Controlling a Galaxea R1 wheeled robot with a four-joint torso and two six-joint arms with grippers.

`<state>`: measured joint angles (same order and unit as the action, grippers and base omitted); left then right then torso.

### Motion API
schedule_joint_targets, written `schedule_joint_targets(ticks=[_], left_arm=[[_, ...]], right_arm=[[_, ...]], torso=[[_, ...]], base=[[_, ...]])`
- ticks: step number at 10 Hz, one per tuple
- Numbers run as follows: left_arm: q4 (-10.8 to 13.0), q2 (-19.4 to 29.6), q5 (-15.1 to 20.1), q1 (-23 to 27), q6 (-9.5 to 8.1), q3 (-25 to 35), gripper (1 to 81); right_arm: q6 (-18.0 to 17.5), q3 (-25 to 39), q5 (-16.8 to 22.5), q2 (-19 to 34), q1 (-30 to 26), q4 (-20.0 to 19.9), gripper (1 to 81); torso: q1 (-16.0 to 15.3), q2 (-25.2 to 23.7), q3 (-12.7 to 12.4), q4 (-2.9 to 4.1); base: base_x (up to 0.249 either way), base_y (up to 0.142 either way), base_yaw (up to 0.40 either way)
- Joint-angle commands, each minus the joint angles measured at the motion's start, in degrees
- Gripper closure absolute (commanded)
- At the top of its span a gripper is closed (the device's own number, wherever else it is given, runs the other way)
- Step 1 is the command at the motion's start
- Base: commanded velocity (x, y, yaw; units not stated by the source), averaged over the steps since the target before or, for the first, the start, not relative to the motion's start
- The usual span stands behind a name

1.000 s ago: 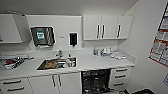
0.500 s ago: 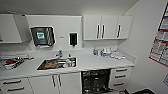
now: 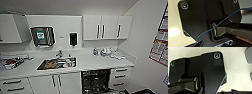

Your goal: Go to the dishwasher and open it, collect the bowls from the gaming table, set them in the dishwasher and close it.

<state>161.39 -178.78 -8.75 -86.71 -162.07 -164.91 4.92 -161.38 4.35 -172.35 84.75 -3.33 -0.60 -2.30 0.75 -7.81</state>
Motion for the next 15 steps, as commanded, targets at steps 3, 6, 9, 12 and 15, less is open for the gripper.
schedule_joint_targets(ticks=[3, 6, 9, 12, 15], left_arm=[[3.61, 1.22, 7.17, 3.26, -2.93, -1.46, 1.0], [3.58, 2.27, 7.17, 3.52, -2.93, -1.65, 1.0], [-5.3, 2.81, 7.87, 3.34, -2.93, -0.15, 1.0], [-4.94, 2.54, 7.79, 3.34, -2.93, -0.06, 1.0], [-4.5, 2.72, 8.56, 3.17, -2.93, -0.15, 1.0]], right_arm=[[0.08, -0.59, 3.29, 0.23, -3.48, 0.16, 1.0], [0.08, -0.59, 3.3, 0.14, -3.48, 0.16, 1.0], [0.08, -0.94, 3.29, 0.32, -3.48, 0.16, 1.0], [0.08, -0.94, 3.29, 0.14, -3.48, 0.16, 1.0], [0.08, -0.94, 3.29, 0.05, -3.57, 0.16, 1.0]], torso=[[0.0, 0.0, 0.0, 0.0], [0.0, 0.0, 0.0, 0.0], [0.0, 0.0, 0.0, 0.0], [0.0, 0.0, 0.0, 0.0], [0.0, 0.0, 0.0, 0.0]], base=[[0.0, 0.0, 0.0], [0.0, 0.0, 0.0], [0.0, 0.0, 0.0], [0.0, 0.0, 0.0], [0.0, 0.0, 0.0]])
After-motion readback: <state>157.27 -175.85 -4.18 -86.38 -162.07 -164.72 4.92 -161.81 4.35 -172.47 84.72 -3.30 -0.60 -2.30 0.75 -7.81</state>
